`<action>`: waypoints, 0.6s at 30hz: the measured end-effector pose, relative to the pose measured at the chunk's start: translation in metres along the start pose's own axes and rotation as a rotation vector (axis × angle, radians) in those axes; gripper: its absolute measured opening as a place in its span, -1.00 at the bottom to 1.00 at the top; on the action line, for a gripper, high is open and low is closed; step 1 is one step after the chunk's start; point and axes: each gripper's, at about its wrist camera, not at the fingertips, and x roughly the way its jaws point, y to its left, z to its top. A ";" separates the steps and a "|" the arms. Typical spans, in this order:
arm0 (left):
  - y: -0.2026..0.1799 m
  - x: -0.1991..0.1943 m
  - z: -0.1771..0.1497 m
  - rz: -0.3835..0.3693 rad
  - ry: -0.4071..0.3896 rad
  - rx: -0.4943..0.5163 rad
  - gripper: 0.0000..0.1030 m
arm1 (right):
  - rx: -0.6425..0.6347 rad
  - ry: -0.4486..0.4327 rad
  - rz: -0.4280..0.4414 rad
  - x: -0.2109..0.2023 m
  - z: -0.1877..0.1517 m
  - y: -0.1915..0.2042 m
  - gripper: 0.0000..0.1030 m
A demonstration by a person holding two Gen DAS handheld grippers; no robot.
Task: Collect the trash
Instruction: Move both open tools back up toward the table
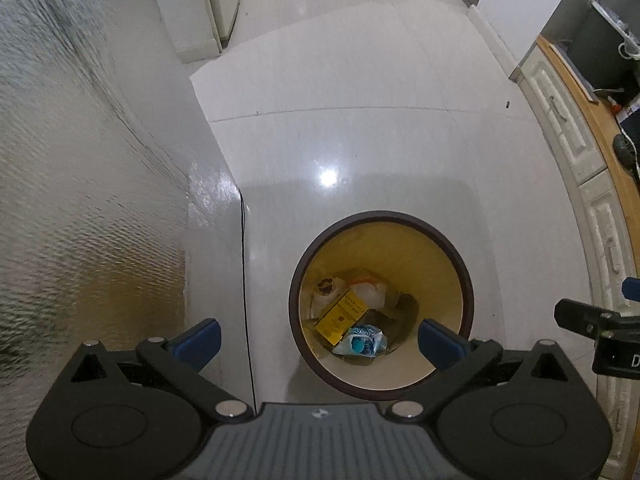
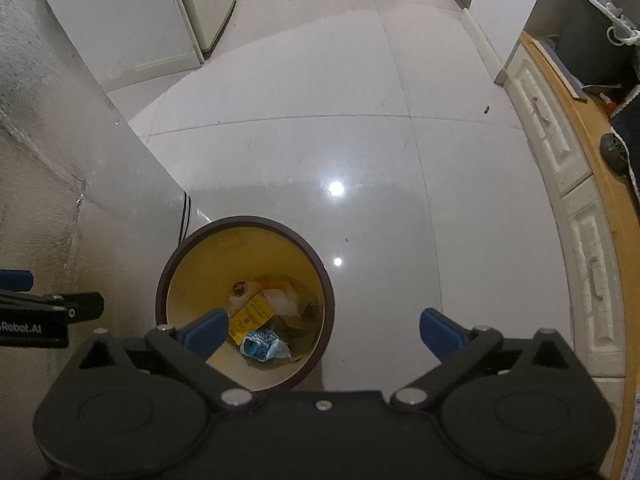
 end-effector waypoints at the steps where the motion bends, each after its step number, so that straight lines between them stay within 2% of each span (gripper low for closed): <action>1: 0.000 -0.004 -0.001 0.000 -0.007 0.000 1.00 | -0.004 0.000 0.000 -0.003 -0.001 0.000 1.00; 18: 0.000 -0.085 -0.022 0.000 -0.152 0.004 1.00 | 0.011 -0.117 -0.030 -0.081 -0.017 -0.015 1.00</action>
